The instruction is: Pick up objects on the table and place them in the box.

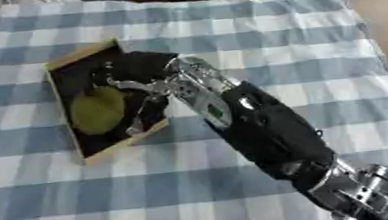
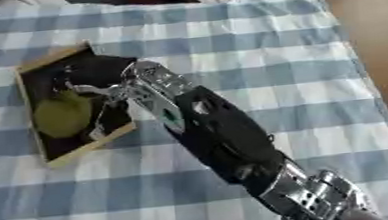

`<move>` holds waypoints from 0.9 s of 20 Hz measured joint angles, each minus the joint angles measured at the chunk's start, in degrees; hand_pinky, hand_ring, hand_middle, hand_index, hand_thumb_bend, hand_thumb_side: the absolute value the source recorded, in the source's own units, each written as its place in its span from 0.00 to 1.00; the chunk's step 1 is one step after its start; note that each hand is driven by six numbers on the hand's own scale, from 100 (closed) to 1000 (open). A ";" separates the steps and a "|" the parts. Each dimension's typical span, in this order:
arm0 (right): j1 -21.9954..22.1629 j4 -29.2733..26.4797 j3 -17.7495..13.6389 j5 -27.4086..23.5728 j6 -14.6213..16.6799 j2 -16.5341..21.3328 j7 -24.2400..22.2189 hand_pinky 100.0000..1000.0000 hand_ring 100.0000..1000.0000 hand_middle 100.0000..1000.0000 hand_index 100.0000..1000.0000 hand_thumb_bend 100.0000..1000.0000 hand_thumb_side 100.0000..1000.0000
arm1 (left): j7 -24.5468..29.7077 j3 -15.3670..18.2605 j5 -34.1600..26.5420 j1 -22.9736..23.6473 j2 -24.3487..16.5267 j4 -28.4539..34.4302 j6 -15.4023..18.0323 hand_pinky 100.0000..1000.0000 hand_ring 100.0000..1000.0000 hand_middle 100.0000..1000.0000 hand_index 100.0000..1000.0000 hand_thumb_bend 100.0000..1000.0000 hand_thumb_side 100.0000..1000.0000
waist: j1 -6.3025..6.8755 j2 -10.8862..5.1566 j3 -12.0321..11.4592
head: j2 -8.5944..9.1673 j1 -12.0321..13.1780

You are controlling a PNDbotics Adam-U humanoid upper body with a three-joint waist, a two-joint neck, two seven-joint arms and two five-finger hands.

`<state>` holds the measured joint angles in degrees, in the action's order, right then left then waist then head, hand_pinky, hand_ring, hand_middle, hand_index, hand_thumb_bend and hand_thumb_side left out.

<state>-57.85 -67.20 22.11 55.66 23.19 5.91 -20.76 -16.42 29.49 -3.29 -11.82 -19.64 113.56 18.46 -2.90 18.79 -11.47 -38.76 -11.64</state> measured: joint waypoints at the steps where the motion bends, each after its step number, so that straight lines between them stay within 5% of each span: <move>1: -0.30 -1.07 -0.35 -0.43 -0.19 0.42 0.56 0.79 0.77 0.78 0.83 0.42 0.12 | 0.00 0.00 0.00 0.08 0.00 0.00 0.00 0.67 0.49 0.72 0.85 0.02 0.41 | 0.00 -0.14 0.15 | 0.00 0.00; 4: -1.03 -5.57 -1.69 -3.17 -1.68 2.24 2.32 0.77 0.74 0.75 0.82 0.35 0.01 | -0.01 0.01 0.00 0.29 0.00 0.00 -0.01 0.67 0.49 0.72 0.85 0.02 0.41 | 0.14 -0.36 0.46 | -0.02 0.04; 9: -2.23 -16.02 -4.39 -12.60 -6.41 8.43 4.63 0.77 0.71 0.72 0.80 0.31 0.04 | -0.06 0.04 0.12 0.92 0.00 0.00 -0.06 0.67 0.49 0.72 0.85 0.02 0.41 | 0.29 -0.97 1.35 | -0.55 0.67; 13: -1.97 -24.48 -7.04 -21.87 -11.14 16.43 7.72 0.76 0.70 0.71 0.79 0.23 0.09 | -0.20 0.19 0.36 1.60 -0.02 0.00 -0.16 0.67 0.49 0.72 0.85 0.02 0.41 | 0.30 -1.35 2.46 | -1.02 1.59; 18: 4.07 -34.58 -11.81 -34.04 -16.48 28.40 14.96 0.77 0.70 0.71 0.78 0.11 0.15 | -0.62 0.49 0.85 2.25 -0.44 0.00 -0.14 0.67 0.49 0.72 0.85 0.02 0.41 | 0.46 -1.66 3.70 | -1.51 2.82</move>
<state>-53.78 -101.78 10.30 21.63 6.71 34.31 -5.81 -17.04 29.99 -2.45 -9.57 -20.08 113.56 18.32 -2.44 17.12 -7.77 -40.26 -8.81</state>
